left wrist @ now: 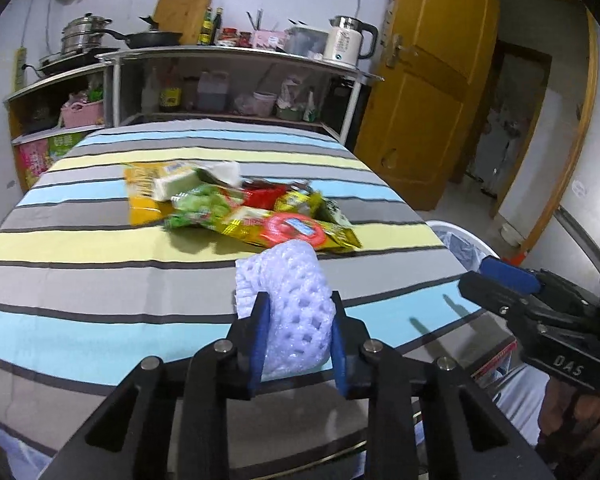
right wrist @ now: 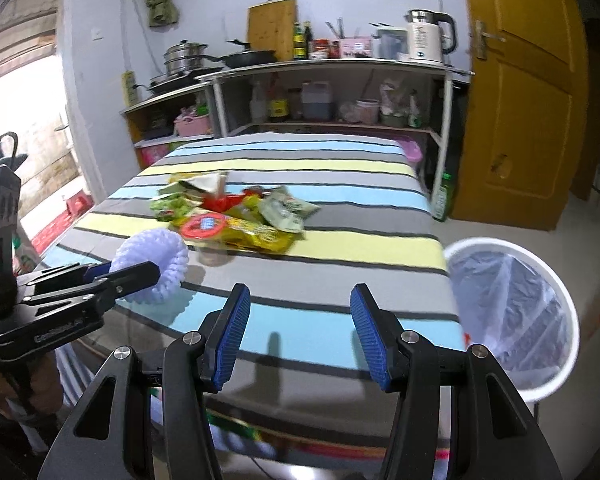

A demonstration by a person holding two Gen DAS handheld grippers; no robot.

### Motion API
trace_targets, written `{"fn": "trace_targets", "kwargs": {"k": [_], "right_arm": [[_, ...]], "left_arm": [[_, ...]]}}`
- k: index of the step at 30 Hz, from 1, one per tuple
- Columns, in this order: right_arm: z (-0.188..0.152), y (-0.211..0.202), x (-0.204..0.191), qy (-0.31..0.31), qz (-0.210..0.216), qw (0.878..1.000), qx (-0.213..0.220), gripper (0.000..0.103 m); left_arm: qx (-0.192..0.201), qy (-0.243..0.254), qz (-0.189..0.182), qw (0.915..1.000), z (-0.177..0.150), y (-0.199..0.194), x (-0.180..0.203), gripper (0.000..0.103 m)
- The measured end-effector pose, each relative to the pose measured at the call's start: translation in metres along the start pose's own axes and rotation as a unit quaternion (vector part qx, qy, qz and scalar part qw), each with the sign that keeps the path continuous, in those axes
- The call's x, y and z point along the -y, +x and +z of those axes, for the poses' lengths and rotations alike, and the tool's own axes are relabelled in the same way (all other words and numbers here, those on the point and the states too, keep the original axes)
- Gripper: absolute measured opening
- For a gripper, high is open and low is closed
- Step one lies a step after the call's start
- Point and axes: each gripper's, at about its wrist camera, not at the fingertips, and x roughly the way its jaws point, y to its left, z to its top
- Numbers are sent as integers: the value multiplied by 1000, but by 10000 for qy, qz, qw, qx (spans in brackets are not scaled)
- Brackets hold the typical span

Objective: Collect trash
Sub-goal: 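Return the left tool to the table and grasp the white foam net, then grasp another red-lidded cup with the right tool while the left tool holds the foam net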

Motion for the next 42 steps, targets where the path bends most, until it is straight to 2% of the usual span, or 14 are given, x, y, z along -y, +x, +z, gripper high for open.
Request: {"fn": "trace_targets", "kwargs": {"k": [11, 25, 26, 33, 42], "right_arm": [[26, 49, -47, -369, 474, 9981, -118, 53], [43, 102, -67, -468, 639, 9959, -440, 53], [43, 104, -67, -470, 636, 9958, -452, 48], [43, 99, -63, -370, 639, 9964, -421, 47], [38, 66, -42, -155, 558, 9981, -216, 47]], "left_arm": [[285, -396, 381, 9981, 5, -16, -48, 28], [336, -612, 472, 9964, 5, -12, -72, 28], [333, -617, 471, 9964, 6, -11, -72, 28], [316, -597, 460, 9967, 6, -9, -70, 28], [319, -372, 312, 9983, 12, -9, -47, 28]]}}
